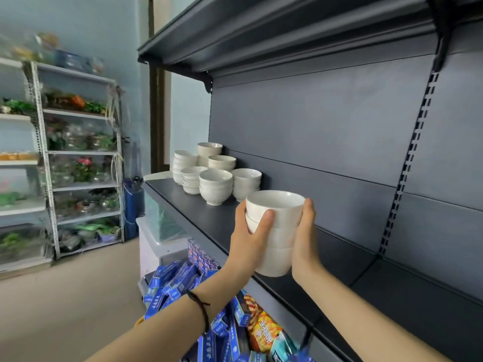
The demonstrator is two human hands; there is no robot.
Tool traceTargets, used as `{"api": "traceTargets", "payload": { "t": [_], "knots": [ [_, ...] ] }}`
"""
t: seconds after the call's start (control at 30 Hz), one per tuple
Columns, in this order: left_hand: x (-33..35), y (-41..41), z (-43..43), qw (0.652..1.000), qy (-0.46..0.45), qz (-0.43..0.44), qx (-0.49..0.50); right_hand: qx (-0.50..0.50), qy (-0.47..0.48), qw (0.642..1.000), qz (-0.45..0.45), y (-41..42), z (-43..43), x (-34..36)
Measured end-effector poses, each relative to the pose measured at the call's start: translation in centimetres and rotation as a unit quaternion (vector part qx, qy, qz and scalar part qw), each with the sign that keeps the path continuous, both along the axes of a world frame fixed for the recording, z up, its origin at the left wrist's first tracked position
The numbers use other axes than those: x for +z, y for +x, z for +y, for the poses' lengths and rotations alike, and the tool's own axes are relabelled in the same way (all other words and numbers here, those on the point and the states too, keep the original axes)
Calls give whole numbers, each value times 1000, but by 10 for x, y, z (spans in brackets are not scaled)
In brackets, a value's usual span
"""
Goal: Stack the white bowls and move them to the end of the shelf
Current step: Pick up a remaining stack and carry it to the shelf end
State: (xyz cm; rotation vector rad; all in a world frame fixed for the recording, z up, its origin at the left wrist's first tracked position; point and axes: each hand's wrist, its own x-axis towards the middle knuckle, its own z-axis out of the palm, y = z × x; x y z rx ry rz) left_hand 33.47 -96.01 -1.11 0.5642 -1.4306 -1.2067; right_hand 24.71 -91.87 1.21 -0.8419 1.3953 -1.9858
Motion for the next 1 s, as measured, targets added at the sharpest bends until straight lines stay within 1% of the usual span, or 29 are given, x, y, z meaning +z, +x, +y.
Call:
{"api": "traceTargets", "payload": {
  "t": [0.27,0.43,0.53,0.73,0.87,1.0],
  "knots": [
    [-14,-14,-110,999,21,-4,-31,-12,29,1000,4,-16,-109,-16],
    [-21,-22,-164,996,17,-20,-80,-52,30,998,-10,-17,-151,-21],
    [-25,-29,-197,991,25,-29,-126,-100,40,994,-5,-21,-178,-22],
    [-32,-44,-260,971,-7,-61,-231,-210,41,977,-20,-21,-219,-30],
    [-37,-54,-292,954,-13,-67,-292,-205,58,977,17,-29,-235,-32],
    [-32,-66,-319,933,-16,-93,-348,-201,77,977,1,-37,-244,-29]
  ]
}}
